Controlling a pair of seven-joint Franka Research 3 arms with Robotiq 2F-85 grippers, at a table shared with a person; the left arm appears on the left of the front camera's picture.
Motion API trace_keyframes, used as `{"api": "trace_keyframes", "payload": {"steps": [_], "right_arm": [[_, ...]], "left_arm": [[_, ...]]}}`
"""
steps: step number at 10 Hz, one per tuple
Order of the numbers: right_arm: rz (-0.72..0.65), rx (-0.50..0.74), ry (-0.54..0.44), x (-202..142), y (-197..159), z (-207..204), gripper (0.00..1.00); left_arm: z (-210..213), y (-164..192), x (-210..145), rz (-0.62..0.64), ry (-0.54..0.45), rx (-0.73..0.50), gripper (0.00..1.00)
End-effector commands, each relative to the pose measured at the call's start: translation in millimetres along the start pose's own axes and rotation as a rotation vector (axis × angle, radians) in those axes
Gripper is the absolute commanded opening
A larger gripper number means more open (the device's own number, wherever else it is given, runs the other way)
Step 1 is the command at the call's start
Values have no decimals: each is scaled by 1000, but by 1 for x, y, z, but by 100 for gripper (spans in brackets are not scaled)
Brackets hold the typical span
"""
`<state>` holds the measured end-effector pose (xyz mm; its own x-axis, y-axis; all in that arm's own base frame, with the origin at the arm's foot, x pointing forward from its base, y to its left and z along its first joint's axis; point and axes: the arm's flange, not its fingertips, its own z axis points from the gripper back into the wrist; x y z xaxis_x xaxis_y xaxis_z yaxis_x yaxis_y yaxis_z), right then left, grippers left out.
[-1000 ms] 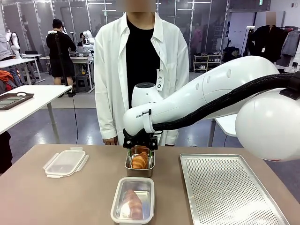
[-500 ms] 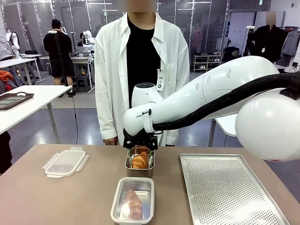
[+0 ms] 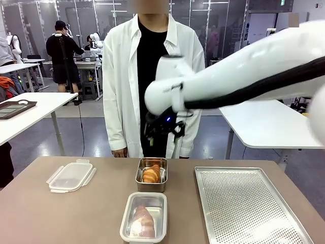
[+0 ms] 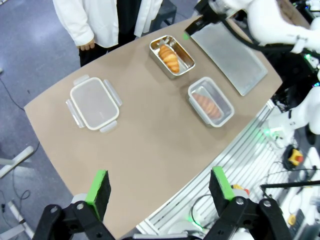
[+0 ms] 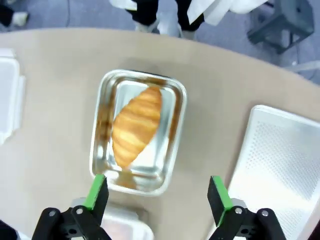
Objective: Place the bread into the airtight container.
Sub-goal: Pick up a Butter Roll and place it into an empty Airtight Container.
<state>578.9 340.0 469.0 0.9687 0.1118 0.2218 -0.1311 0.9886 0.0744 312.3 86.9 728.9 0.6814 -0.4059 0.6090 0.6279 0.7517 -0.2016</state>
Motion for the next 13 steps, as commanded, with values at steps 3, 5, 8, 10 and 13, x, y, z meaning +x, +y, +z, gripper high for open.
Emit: {"api": "trace_keyframes", "payload": {"steps": [3, 5, 8, 10, 13], "right_arm": [[212, 101, -59, -68, -105, 118, 100], [309, 83, -114, -105, -163, 167, 100], [301, 133, -168, -150, -241, 239, 100], [316, 162, -194, -192, -277, 285, 100], [220, 101, -241, -240, -307, 312, 100]], "left_arm": [[1, -1, -1, -19, -3, -12, 100], [1, -1, -1, -19, -3, -12, 100], [1, -1, -1, -19, -3, -12, 100], [1, -1, -1, -19, -3, -12, 100], [1, -1, -1, -19, -3, -12, 100]]}}
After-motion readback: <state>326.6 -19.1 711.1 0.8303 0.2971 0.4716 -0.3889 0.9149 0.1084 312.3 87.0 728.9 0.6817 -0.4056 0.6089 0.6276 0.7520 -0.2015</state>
